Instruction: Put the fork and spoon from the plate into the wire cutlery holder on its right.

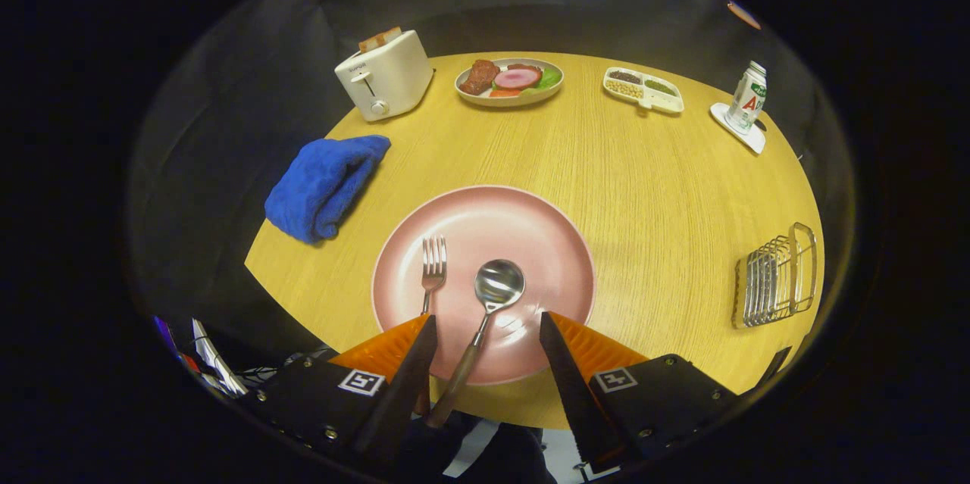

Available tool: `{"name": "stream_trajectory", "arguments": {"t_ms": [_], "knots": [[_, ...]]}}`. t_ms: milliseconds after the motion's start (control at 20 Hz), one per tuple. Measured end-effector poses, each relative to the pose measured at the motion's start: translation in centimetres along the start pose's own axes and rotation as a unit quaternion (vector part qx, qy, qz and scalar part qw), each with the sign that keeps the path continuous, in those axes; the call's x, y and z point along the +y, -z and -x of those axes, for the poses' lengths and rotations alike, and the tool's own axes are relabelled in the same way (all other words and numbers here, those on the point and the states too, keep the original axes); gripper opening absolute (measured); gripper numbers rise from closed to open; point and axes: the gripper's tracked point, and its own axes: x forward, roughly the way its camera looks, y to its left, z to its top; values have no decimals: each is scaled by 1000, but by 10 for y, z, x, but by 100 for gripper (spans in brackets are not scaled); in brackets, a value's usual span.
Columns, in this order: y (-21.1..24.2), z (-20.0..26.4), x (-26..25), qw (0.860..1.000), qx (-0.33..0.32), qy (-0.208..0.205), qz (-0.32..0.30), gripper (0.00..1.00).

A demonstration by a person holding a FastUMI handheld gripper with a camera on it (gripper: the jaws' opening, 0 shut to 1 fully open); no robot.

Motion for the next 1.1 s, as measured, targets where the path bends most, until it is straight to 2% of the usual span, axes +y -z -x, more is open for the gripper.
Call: {"name": "stream_trajectory", "arguments": {"t_ms": [50, 100, 150, 450, 600, 750, 800, 850, 1000, 1050, 1100], "knots": [[2, -5, 1, 1000, 3, 0, -5, 82], [4, -9, 2, 1000, 11, -2, -9, 71], [8, -10, 1, 1000, 18, -1, -12, 64], [19, -26, 1, 998, 49, 1, -24, 64], [24, -33, 4, 997, 65, 0, -35, 43], [34, -46, 7, 996, 79, -5, -42, 43], [23, -34, 0, 996, 73, 12, -54, 43], [26, -42, 3, 995, 80, 2, -55, 11], [18, -40, -5, 995, 67, 9, -72, 11], [18, -37, -4, 995, 66, 5, -74, 3], [14, -35, -4, 995, 62, 0, -79, 3]]}}
